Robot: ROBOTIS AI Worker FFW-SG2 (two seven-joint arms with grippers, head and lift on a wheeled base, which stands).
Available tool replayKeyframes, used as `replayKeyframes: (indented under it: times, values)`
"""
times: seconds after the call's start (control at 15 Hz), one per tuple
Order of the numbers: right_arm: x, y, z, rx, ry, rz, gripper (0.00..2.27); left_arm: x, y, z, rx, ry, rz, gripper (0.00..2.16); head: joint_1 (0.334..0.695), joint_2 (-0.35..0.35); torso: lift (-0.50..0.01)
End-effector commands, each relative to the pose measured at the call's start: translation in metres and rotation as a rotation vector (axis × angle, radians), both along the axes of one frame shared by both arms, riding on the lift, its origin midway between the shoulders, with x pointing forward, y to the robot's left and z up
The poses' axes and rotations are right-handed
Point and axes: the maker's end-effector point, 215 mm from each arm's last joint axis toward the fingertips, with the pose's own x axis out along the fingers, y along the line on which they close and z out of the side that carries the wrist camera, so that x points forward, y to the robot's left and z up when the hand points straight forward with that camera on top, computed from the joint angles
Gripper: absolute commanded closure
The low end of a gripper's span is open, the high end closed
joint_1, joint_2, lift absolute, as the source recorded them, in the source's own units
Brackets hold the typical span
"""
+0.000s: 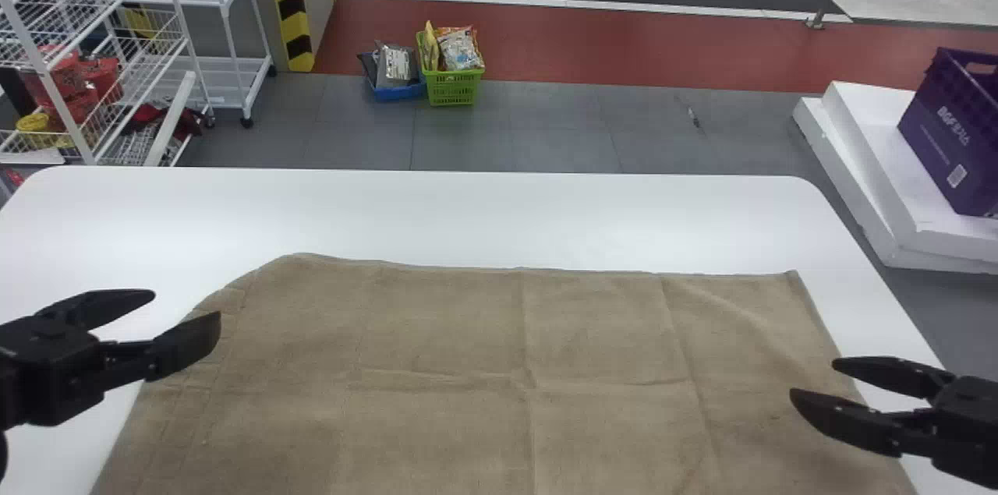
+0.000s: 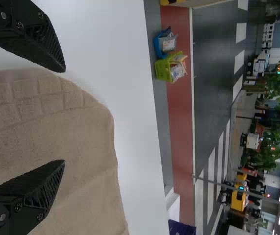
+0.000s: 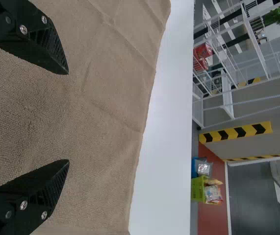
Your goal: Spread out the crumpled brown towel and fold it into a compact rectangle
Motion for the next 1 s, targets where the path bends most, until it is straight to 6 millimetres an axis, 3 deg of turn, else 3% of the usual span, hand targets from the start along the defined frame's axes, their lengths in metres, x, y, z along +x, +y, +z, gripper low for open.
replayKeyframes:
  times: [0.0, 0.27, 0.53, 0.67, 0.8, 0.93]
  values:
    - [-0.003, 0.001, -0.008, 0.003, 0.020, -0.002, 0.04, 0.020, 0.001, -0.023, -0.014, 0.056, 0.010, 0.21, 0.695, -0.107, -0.127]
    - [-0.011, -0.013, -0.020, 0.001, 0.050, -0.023, 0.04, 0.033, 0.013, -0.061, -0.038, 0.172, 0.042, 0.22, 0.695, -0.103, -0.127]
    - [-0.011, -0.008, -0.032, 0.002, 0.067, -0.012, 0.04, 0.045, 0.017, -0.069, -0.024, 0.197, 0.041, 0.22, 0.695, -0.095, -0.127]
    - [-0.010, -0.011, -0.035, -0.002, 0.072, -0.015, 0.04, 0.041, 0.013, -0.069, -0.038, 0.198, 0.028, 0.53, 0.695, -0.092, -0.127]
    - [-0.010, -0.013, -0.037, 0.001, 0.077, -0.018, 0.04, 0.028, 0.008, -0.073, -0.054, 0.205, 0.010, 1.06, 0.695, -0.101, -0.127]
    - [-0.009, -0.013, -0.042, 0.005, 0.083, -0.016, 0.04, 0.016, 0.003, -0.059, -0.037, 0.168, -0.001, 1.18, 0.695, -0.109, -0.127]
